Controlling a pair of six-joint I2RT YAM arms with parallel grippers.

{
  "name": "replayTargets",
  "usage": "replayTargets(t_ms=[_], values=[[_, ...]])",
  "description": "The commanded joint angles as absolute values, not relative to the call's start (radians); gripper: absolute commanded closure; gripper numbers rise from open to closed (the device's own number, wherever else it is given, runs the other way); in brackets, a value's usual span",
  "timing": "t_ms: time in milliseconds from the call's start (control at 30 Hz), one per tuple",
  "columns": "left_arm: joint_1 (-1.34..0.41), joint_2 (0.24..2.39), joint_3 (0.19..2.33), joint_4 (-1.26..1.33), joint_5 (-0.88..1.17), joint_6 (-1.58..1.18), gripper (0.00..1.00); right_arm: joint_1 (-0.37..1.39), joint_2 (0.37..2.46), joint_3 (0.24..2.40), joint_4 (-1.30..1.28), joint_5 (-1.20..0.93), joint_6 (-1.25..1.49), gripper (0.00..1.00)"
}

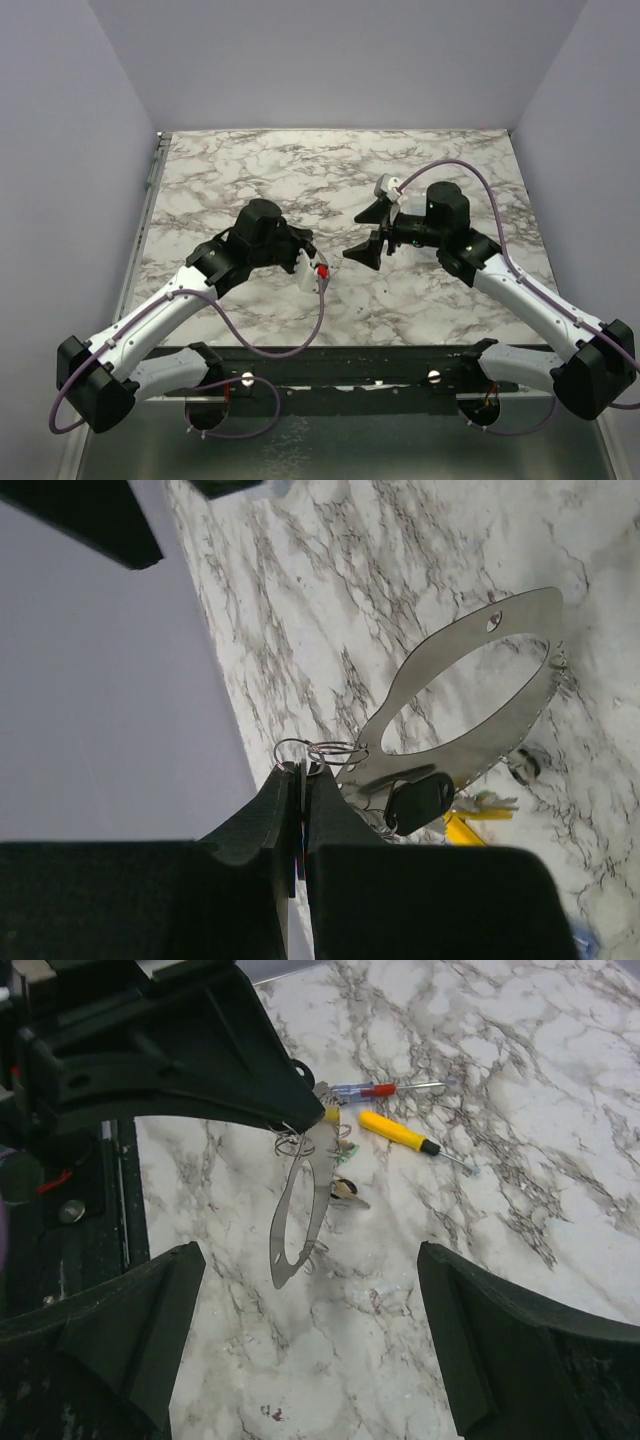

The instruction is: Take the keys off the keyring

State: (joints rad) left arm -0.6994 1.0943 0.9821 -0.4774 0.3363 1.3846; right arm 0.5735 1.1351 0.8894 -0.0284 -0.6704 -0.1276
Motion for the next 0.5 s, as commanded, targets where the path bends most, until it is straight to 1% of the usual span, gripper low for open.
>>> replayTargets(t_ms=[0,233,333,467], values=[[-0.710,1.006,0.897,-0.451,0.314,1.636,1.00,0.573,1.171,0.931,0.077,-0.801,-0.097,0.00],[-0.712,0.900,0.790,-0.383,0.354,1.807,1.00,0.573,1.192,0.923,0.180,-0.912,-0.072,0.00],[-0.712,0.864,0.755,-0.365,0.384,1.847,1.00,0.573,1.210,0.934,0.117,-0.996,-0.184,0.00],[-0.713,0.819,0.699,-0.318,0.415,1.915,1.00,0.573,1.213,0.895,0.128,-0.978,-0.220,0.00]])
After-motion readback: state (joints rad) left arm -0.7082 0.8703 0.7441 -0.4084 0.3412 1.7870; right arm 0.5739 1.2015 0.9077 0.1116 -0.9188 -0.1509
